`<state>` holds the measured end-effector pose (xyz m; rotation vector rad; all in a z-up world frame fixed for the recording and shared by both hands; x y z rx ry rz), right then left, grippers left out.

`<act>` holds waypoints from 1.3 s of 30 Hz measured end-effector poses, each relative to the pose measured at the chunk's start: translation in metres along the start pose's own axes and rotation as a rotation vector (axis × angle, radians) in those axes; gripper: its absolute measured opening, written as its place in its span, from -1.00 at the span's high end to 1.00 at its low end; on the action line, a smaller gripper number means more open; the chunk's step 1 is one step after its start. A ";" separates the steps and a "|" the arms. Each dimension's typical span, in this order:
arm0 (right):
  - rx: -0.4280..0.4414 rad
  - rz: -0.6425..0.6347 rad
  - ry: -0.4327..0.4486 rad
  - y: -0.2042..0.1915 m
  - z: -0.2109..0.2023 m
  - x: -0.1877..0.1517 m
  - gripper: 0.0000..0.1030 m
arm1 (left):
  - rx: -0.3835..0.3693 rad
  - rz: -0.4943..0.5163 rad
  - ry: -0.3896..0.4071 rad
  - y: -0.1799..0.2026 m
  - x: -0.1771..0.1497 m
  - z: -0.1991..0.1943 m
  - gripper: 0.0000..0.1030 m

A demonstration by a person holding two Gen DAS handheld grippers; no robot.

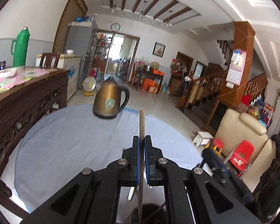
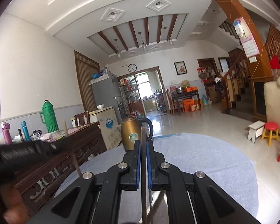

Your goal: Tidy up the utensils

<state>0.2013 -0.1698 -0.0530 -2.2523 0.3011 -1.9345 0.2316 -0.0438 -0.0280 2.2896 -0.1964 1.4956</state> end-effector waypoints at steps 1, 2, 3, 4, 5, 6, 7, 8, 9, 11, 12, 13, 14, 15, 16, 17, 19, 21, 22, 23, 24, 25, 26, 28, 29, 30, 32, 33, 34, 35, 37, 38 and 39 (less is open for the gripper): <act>0.008 0.004 -0.015 0.002 -0.002 -0.002 0.87 | 0.006 0.001 -0.020 0.000 -0.004 0.002 0.90; 0.025 0.010 -0.039 0.003 -0.004 -0.005 0.85 | 0.010 0.004 -0.038 0.000 -0.007 0.002 0.90; 0.052 0.021 -0.067 0.005 -0.005 -0.006 0.85 | 0.011 0.009 -0.057 0.000 -0.011 0.002 0.90; 0.071 0.027 -0.097 0.005 -0.008 -0.007 0.83 | 0.004 0.020 -0.086 0.001 -0.016 0.000 0.90; 0.074 0.025 -0.110 0.007 -0.009 -0.006 0.74 | 0.005 0.027 -0.100 0.002 -0.017 -0.002 0.88; 0.068 0.026 -0.106 0.010 -0.015 -0.003 0.65 | 0.011 0.033 -0.104 0.003 -0.018 -0.009 0.78; 0.063 0.036 -0.093 0.015 -0.020 0.001 0.36 | 0.019 0.041 -0.092 0.003 -0.016 -0.019 0.58; 0.062 0.065 -0.067 0.022 -0.029 0.009 0.04 | 0.028 0.048 -0.073 0.004 -0.013 -0.027 0.44; 0.063 0.091 -0.043 0.028 -0.037 0.011 -0.07 | 0.044 0.059 -0.044 0.004 -0.008 -0.039 0.14; 0.053 0.132 0.008 0.041 -0.052 0.025 -0.12 | 0.059 0.082 0.005 0.006 0.000 -0.059 -0.10; 0.041 0.136 0.022 0.046 -0.060 0.031 -0.12 | 0.069 0.106 0.036 0.008 0.004 -0.071 -0.12; 0.032 0.135 0.032 0.050 -0.066 0.036 -0.12 | 0.081 0.126 0.051 0.009 0.006 -0.079 -0.19; 0.024 0.136 0.040 0.053 -0.072 0.041 -0.12 | 0.105 0.159 0.063 0.013 0.007 -0.089 -0.26; 0.016 0.139 0.045 0.056 -0.076 0.045 -0.12 | 0.119 0.174 0.066 0.015 0.007 -0.093 -0.41; 0.011 0.144 0.046 0.058 -0.079 0.050 -0.12 | 0.139 0.190 0.072 0.018 0.006 -0.101 -0.46; 0.012 0.151 0.041 0.058 -0.082 0.053 -0.12 | 0.148 0.199 0.075 0.020 0.005 -0.106 -0.46; 0.012 0.154 0.025 0.058 -0.089 0.055 -0.12 | 0.161 0.223 0.073 0.024 0.002 -0.116 -0.50; 0.009 0.138 -0.009 0.056 -0.092 0.055 -0.12 | 0.187 0.247 0.063 0.028 -0.003 -0.125 -0.54; 0.012 0.127 -0.031 0.053 -0.093 0.053 -0.12 | 0.197 0.257 0.061 0.029 -0.005 -0.129 -0.56; 0.013 0.118 -0.048 0.052 -0.095 0.051 -0.12 | 0.206 0.265 0.061 0.030 -0.006 -0.132 -0.58; 0.011 0.104 -0.066 0.048 -0.099 0.047 -0.12 | 0.218 0.272 0.065 0.030 -0.007 -0.135 -0.62; 0.007 0.087 -0.085 0.045 -0.101 0.043 -0.12 | 0.231 0.281 0.072 0.030 -0.007 -0.140 -0.66; 0.006 0.077 -0.098 0.042 -0.102 0.041 -0.14 | 0.242 0.289 0.077 0.030 -0.008 -0.142 -0.67; 0.010 0.063 -0.123 0.037 -0.104 0.036 -0.14 | 0.272 0.312 0.088 0.031 -0.006 -0.146 -0.69; 0.011 0.053 -0.135 0.033 -0.104 0.034 -0.14 | 0.285 0.320 0.091 0.030 -0.007 -0.147 -0.69; 0.009 0.046 -0.143 0.031 -0.103 0.031 -0.14 | 0.298 0.327 0.094 0.029 -0.007 -0.148 -0.69; 0.015 0.036 -0.160 0.024 -0.102 0.028 -0.14 | 0.331 0.341 0.101 0.027 -0.007 -0.151 -0.69; 0.021 0.036 -0.165 0.022 -0.101 0.026 -0.14 | 0.342 0.346 0.103 0.025 -0.008 -0.153 -0.70; 0.026 0.034 -0.171 0.019 -0.099 0.026 -0.14 | 0.357 0.351 0.102 0.023 -0.008 -0.153 -0.70; 0.031 0.031 -0.177 0.016 -0.098 0.024 -0.14 | 0.366 0.351 0.100 0.020 -0.007 -0.153 -0.70; 0.037 0.017 -0.187 0.010 -0.099 0.021 -0.14 | 0.379 0.341 0.094 0.016 -0.007 -0.154 -0.70; 0.040 0.012 -0.190 0.007 -0.097 0.020 -0.14 | 0.385 0.337 0.091 0.013 -0.007 -0.153 -0.70; 0.045 0.006 -0.193 0.004 -0.098 0.019 -0.14 | 0.391 0.334 0.089 0.010 -0.008 -0.154 -0.70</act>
Point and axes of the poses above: each gripper's, at about its wrist camera, not at the fingertips, and z roughly the way its jaws point, y to its right, x to its top, the point moved 6 cm from there along z, roughly the way its jaws point, and after that the axes turned 3 degrees about y, right-handed, at the moved point
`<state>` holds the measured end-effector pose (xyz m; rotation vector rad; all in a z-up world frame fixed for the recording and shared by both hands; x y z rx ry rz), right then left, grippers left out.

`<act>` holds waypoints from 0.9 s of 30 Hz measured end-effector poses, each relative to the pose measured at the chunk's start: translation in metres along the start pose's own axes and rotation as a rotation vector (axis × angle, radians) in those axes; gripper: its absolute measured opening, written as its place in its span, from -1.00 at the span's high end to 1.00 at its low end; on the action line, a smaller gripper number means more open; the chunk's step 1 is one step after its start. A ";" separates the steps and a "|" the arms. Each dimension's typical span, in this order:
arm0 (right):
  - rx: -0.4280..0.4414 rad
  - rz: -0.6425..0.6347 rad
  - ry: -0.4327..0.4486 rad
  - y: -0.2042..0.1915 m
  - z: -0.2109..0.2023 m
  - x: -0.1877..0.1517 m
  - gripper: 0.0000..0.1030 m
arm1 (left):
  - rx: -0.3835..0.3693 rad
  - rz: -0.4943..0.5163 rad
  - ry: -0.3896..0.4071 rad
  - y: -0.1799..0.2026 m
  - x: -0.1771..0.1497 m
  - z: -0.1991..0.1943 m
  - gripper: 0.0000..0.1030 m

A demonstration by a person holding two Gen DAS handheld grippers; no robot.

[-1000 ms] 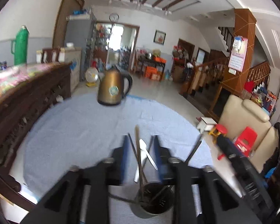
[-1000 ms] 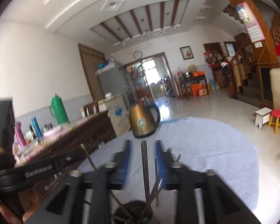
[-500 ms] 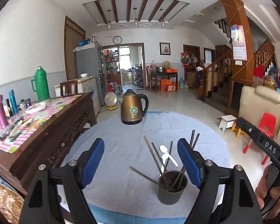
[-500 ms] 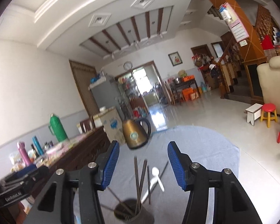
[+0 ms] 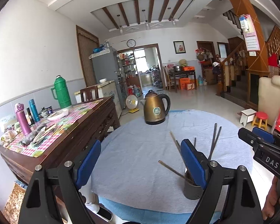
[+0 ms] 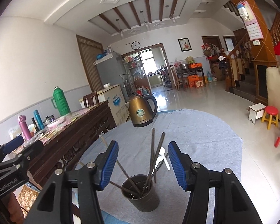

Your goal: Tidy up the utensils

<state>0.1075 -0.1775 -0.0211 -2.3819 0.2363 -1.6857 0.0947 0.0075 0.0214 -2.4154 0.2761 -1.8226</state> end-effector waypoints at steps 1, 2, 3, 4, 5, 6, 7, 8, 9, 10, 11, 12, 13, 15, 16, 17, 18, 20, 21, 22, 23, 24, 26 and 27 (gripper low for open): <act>0.002 -0.005 -0.004 -0.002 0.001 -0.002 -0.15 | 0.011 -0.002 -0.006 -0.003 -0.001 0.001 -0.70; 0.005 -0.011 -0.012 -0.004 0.001 -0.003 -0.15 | 0.019 -0.003 -0.010 -0.004 -0.002 0.002 -0.70; 0.008 -0.013 -0.017 -0.006 0.002 -0.004 -0.15 | 0.024 -0.004 -0.013 -0.006 -0.003 0.002 -0.70; 0.013 -0.013 -0.024 -0.007 0.003 -0.006 -0.16 | 0.028 -0.007 -0.017 -0.008 -0.004 0.004 -0.70; 0.016 -0.012 -0.029 -0.008 0.004 -0.005 -0.16 | 0.032 -0.008 -0.021 -0.009 -0.005 0.005 -0.70; 0.019 -0.012 -0.036 -0.009 0.005 -0.007 -0.16 | 0.037 -0.008 -0.025 -0.011 -0.006 0.006 -0.70; 0.021 -0.012 -0.042 -0.010 0.006 -0.008 -0.17 | 0.040 -0.010 -0.028 -0.012 -0.007 0.007 -0.70; 0.022 -0.012 -0.047 -0.011 0.008 -0.009 -0.17 | 0.041 -0.013 -0.032 -0.013 -0.007 0.007 -0.70; 0.024 -0.013 -0.054 -0.012 0.009 -0.011 -0.17 | 0.041 -0.016 -0.035 -0.014 -0.009 0.008 -0.70; 0.027 -0.013 -0.059 -0.012 0.010 -0.011 -0.17 | 0.040 -0.019 -0.040 -0.015 -0.010 0.009 -0.71; 0.028 -0.013 -0.062 -0.012 0.010 -0.012 -0.17 | 0.041 -0.020 -0.044 -0.015 -0.011 0.010 -0.71; 0.029 -0.014 -0.066 -0.012 0.011 -0.012 -0.17 | 0.043 -0.020 -0.047 -0.016 -0.012 0.010 -0.71; 0.030 -0.015 -0.068 -0.013 0.011 -0.013 -0.17 | 0.046 -0.019 -0.050 -0.017 -0.013 0.011 -0.71; 0.032 -0.014 -0.073 -0.014 0.013 -0.014 -0.17 | 0.049 -0.018 -0.054 -0.017 -0.015 0.012 -0.71; 0.033 -0.013 -0.076 -0.013 0.013 -0.015 -0.17 | 0.051 -0.018 -0.057 -0.017 -0.016 0.012 -0.71; 0.034 -0.012 -0.079 -0.014 0.014 -0.015 -0.17 | 0.053 -0.019 -0.063 -0.018 -0.017 0.014 -0.71; 0.034 -0.011 -0.083 -0.014 0.016 -0.016 -0.17 | 0.054 -0.020 -0.067 -0.019 -0.018 0.015 -0.71; 0.035 -0.005 -0.093 -0.014 0.017 -0.017 -0.17 | 0.060 -0.024 -0.079 -0.021 -0.021 0.017 -0.71; 0.037 -0.001 -0.098 -0.013 0.018 -0.018 -0.17 | 0.062 -0.025 -0.082 -0.022 -0.022 0.019 -0.71; 0.037 0.001 -0.101 -0.013 0.018 -0.019 -0.17 | 0.066 -0.025 -0.086 -0.023 -0.023 0.019 -0.71; 0.038 0.002 -0.104 -0.013 0.018 -0.019 -0.17 | 0.069 -0.025 -0.089 -0.024 -0.024 0.019 -0.71; 0.039 0.002 -0.105 -0.014 0.018 -0.019 -0.17 | 0.070 -0.024 -0.091 -0.024 -0.025 0.020 -0.71; 0.040 -0.001 -0.107 -0.016 0.018 -0.020 -0.17 | 0.074 -0.023 -0.096 -0.026 -0.026 0.021 -0.71; 0.042 -0.004 -0.109 -0.017 0.018 -0.020 -0.17 | 0.075 -0.024 -0.099 -0.027 -0.027 0.022 -0.71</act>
Point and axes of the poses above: each gripper's, at about its wrist camera, not at the fingertips, and z roughly the way its jaws point, y to its right, x to its top, the point moved 6 cm from there along z, roughly the way its jaws point, and after that the axes turned 3 degrees about y, right-handed, at the moved point
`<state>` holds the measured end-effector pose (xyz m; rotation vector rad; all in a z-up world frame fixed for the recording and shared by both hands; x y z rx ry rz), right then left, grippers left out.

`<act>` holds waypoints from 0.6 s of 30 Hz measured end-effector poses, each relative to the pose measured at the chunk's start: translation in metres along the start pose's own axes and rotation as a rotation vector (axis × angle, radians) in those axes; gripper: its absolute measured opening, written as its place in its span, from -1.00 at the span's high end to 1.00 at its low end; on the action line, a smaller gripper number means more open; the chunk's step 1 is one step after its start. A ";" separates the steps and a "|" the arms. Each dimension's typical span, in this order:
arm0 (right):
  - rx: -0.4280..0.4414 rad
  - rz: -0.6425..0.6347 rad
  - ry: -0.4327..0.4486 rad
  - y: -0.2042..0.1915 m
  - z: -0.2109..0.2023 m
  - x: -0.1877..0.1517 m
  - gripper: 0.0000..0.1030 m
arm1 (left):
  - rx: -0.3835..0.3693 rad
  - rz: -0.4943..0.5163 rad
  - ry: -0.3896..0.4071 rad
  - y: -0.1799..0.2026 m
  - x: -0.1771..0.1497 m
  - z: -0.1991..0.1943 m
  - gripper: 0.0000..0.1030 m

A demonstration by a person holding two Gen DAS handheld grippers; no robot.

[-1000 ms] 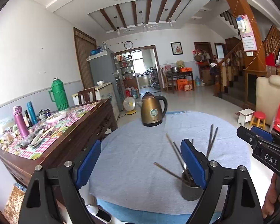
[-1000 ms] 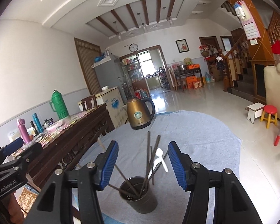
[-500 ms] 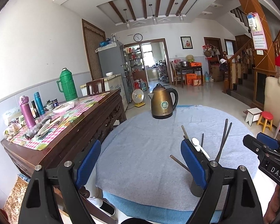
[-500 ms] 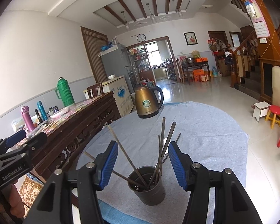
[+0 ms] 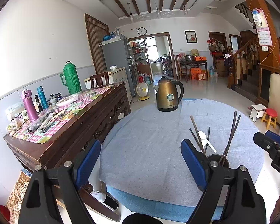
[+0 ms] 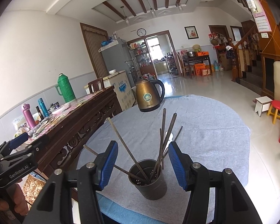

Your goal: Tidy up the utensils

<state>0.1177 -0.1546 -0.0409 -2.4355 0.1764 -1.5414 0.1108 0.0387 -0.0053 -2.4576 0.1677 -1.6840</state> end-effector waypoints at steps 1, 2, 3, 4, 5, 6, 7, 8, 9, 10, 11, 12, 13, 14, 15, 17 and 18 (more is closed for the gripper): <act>0.003 -0.001 -0.003 -0.002 0.000 -0.001 -0.17 | 0.001 -0.001 -0.004 -0.001 -0.001 0.001 -0.71; 0.007 -0.002 -0.005 -0.003 0.000 -0.001 -0.17 | 0.003 -0.002 -0.007 -0.001 -0.002 0.002 -0.71; 0.008 -0.004 -0.006 -0.005 0.000 -0.002 -0.17 | 0.005 -0.005 -0.010 -0.002 -0.002 0.002 -0.71; 0.008 -0.009 -0.007 -0.007 0.001 -0.003 -0.18 | 0.005 -0.008 -0.013 -0.004 -0.003 0.003 -0.71; 0.008 -0.016 -0.008 -0.010 0.001 -0.003 -0.18 | 0.005 -0.010 -0.015 -0.004 -0.003 0.004 -0.71; 0.007 -0.023 -0.008 -0.012 0.001 -0.004 -0.18 | 0.006 -0.012 -0.017 -0.005 -0.004 0.004 -0.71; 0.001 -0.031 -0.008 -0.014 0.001 -0.004 -0.18 | 0.009 -0.015 -0.018 -0.006 -0.004 0.004 -0.71; -0.005 -0.037 -0.010 -0.016 0.001 -0.005 -0.21 | 0.011 -0.018 -0.018 -0.007 -0.005 0.004 -0.71; -0.011 -0.043 -0.012 -0.018 0.001 -0.006 -0.22 | 0.011 -0.020 -0.020 -0.008 -0.006 0.005 -0.71; -0.018 -0.048 -0.015 -0.019 0.002 -0.007 -0.23 | 0.011 -0.023 -0.022 -0.009 -0.006 0.006 -0.71; -0.028 -0.052 -0.019 -0.019 0.002 -0.009 -0.23 | 0.011 -0.025 -0.025 -0.009 -0.007 0.006 -0.71; -0.034 -0.056 -0.023 -0.020 0.003 -0.010 -0.23 | 0.011 -0.026 -0.027 -0.009 -0.008 0.007 -0.71; -0.036 -0.061 -0.027 -0.021 0.004 -0.011 -0.23 | 0.011 -0.027 -0.029 -0.009 -0.009 0.007 -0.71; -0.039 -0.065 -0.034 -0.022 0.006 -0.013 -0.23 | 0.011 -0.028 -0.030 -0.010 -0.009 0.007 -0.71; -0.042 -0.066 -0.039 -0.022 0.007 -0.014 -0.23 | 0.012 -0.029 -0.032 -0.010 -0.010 0.008 -0.71; -0.038 -0.063 -0.045 -0.023 0.009 -0.017 -0.23 | 0.011 -0.029 -0.035 -0.010 -0.012 0.008 -0.71; -0.035 -0.062 -0.048 -0.023 0.009 -0.018 -0.23 | 0.012 -0.029 -0.038 -0.010 -0.013 0.009 -0.71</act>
Point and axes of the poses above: each gripper's, at about its wrist camera, not at the fingertips, and z roughly the way its jaws point, y to its right, x to its top, the point moved 6 cm from there along z, roughly the way its jaws point, and after that the axes turned 3 degrees about y, right-handed, at the moved point
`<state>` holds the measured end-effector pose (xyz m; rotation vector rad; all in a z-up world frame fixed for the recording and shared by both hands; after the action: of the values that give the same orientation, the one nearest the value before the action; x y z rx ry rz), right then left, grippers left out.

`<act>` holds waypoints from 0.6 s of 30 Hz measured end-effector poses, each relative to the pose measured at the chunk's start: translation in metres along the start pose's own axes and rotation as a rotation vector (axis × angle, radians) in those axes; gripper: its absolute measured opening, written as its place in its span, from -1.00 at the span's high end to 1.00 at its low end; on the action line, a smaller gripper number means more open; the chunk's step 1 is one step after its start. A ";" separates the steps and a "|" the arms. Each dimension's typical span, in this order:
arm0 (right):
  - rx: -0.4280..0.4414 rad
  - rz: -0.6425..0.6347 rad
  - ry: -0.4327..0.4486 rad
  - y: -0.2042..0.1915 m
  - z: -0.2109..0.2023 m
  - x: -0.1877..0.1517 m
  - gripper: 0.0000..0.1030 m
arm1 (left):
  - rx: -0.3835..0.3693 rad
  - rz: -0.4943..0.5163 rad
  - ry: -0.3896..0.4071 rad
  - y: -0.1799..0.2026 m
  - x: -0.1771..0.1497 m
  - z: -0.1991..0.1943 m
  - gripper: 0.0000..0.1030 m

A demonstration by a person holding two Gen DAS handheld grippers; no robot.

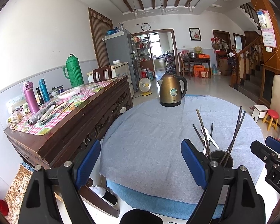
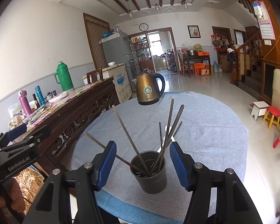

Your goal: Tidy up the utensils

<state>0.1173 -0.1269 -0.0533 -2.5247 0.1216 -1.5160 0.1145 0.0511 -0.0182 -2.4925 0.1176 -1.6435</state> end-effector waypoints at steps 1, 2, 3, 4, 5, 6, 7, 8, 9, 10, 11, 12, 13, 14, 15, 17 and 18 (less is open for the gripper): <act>0.000 -0.001 0.000 0.000 0.000 -0.001 -0.23 | 0.001 -0.001 -0.002 0.000 0.000 0.000 -0.71; 0.000 -0.002 0.000 -0.001 0.000 -0.001 -0.23 | 0.001 -0.002 -0.003 0.000 -0.001 0.000 -0.71; 0.001 -0.004 0.000 -0.001 0.000 -0.002 -0.23 | 0.003 -0.004 -0.004 -0.001 -0.002 0.001 -0.71; 0.004 -0.004 -0.002 -0.002 0.000 -0.002 -0.23 | 0.004 -0.006 -0.004 -0.001 -0.002 0.001 -0.71; 0.006 -0.003 -0.002 -0.002 0.000 -0.003 -0.23 | 0.004 -0.008 -0.005 -0.001 -0.003 0.001 -0.71; 0.007 -0.004 -0.002 -0.002 0.000 -0.003 -0.23 | 0.006 -0.009 -0.006 -0.002 -0.003 0.001 -0.71; 0.008 -0.004 -0.003 -0.003 0.000 -0.004 -0.23 | 0.007 -0.009 -0.007 -0.003 -0.003 0.001 -0.71; 0.009 -0.004 -0.005 -0.004 0.000 -0.005 -0.23 | 0.008 -0.011 -0.008 -0.004 -0.002 0.002 -0.71; 0.009 -0.006 -0.007 -0.005 0.000 -0.005 -0.23 | 0.009 -0.013 -0.008 -0.004 -0.003 0.003 -0.71; 0.009 -0.009 -0.008 -0.006 0.000 -0.006 -0.23 | 0.008 -0.016 -0.010 -0.005 -0.003 0.003 -0.71; 0.010 -0.012 -0.009 -0.007 0.000 -0.006 -0.23 | 0.009 -0.017 -0.010 -0.005 -0.003 0.004 -0.71; 0.011 -0.014 -0.010 -0.008 0.000 -0.006 -0.23 | 0.009 -0.018 -0.011 -0.006 -0.003 0.004 -0.71; 0.012 -0.016 -0.011 -0.009 0.000 -0.007 -0.23 | 0.010 -0.019 -0.011 -0.005 -0.003 0.004 -0.71; 0.014 -0.016 -0.011 -0.010 0.001 -0.007 -0.23 | 0.011 -0.021 -0.012 -0.006 -0.003 0.005 -0.71; 0.015 -0.016 -0.012 -0.010 0.001 -0.007 -0.23 | 0.011 -0.022 -0.013 -0.006 -0.004 0.006 -0.71; 0.016 -0.015 -0.014 -0.011 0.002 -0.007 -0.23 | 0.012 -0.024 -0.016 -0.006 -0.005 0.006 -0.71; 0.016 -0.014 -0.015 -0.011 0.002 -0.007 -0.23 | 0.013 -0.025 -0.018 -0.006 -0.006 0.007 -0.71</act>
<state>0.1159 -0.1146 -0.0581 -2.5293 0.0893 -1.4977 0.1185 0.0589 -0.0251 -2.5081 0.0742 -1.6257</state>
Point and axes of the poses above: each gripper's, at about its wrist camera, not at the fingertips, and z roughly the way its jaws point, y to its right, x to its top, the point moved 6 cm from there along z, roughly the way its jaws point, and after that the axes turned 3 degrees about y, right-handed, at the moved point
